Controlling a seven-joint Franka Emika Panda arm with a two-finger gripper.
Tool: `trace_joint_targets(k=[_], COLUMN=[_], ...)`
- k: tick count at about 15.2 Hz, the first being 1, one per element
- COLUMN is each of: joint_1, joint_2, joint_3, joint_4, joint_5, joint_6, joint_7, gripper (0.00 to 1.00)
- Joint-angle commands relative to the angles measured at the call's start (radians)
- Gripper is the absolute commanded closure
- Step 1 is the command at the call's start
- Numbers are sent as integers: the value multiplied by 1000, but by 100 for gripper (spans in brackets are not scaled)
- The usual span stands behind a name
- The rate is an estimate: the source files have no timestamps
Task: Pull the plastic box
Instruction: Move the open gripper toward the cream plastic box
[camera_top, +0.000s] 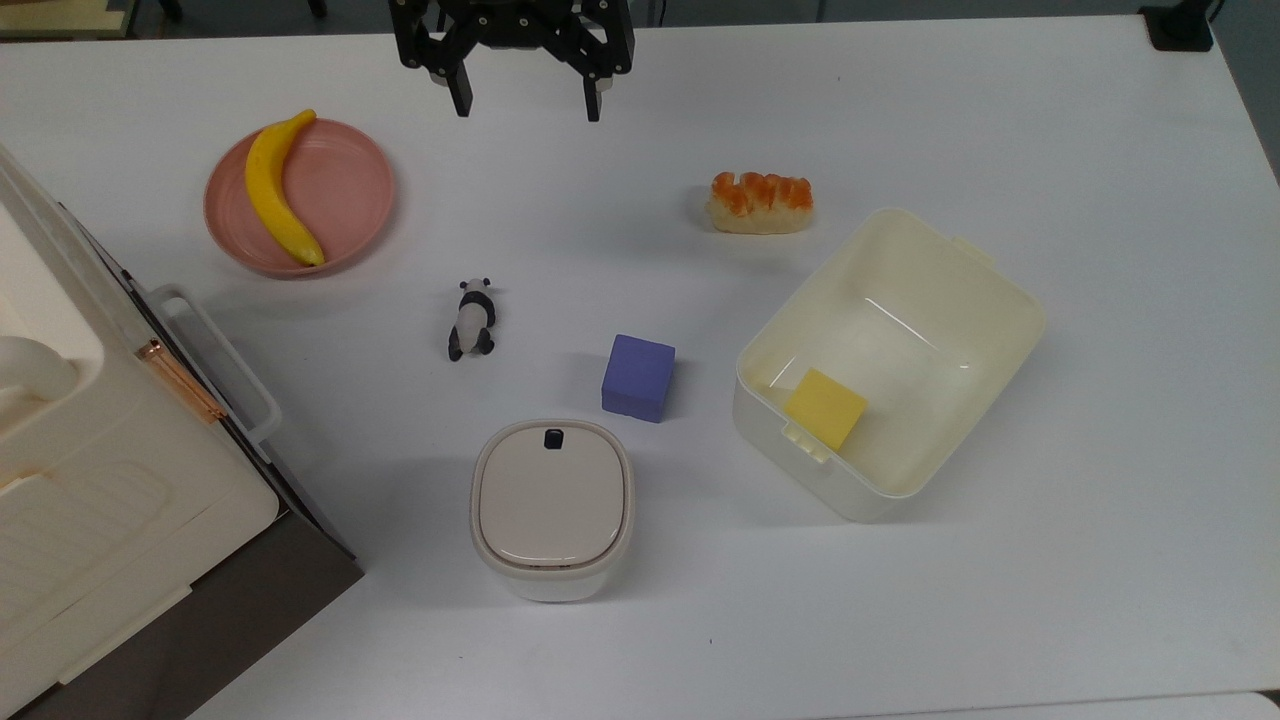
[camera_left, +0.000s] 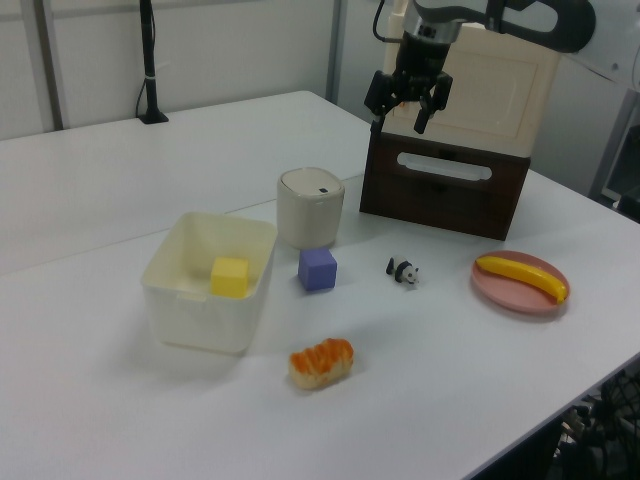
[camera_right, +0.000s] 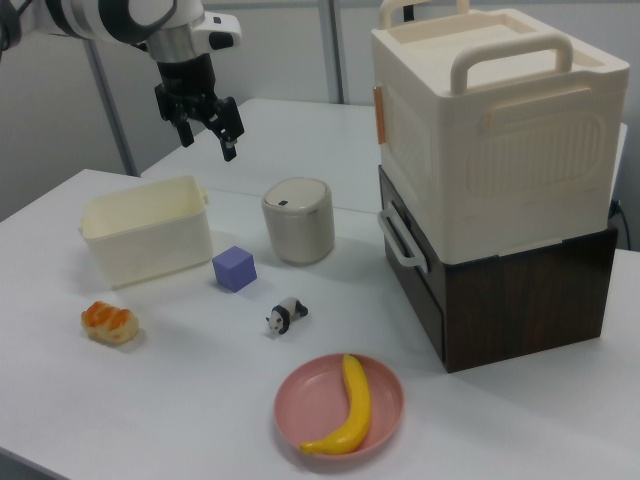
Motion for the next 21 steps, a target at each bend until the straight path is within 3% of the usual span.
trace_joint_targets(k=[1,21], joint_1=[20,35], joint_2=[-22,2], joint_3=[-5,0], joint_4=[-23,-52], joint_5=[5,-13], joint_6=[-70,-64], joint_7=[22,6], gripper=[0,0])
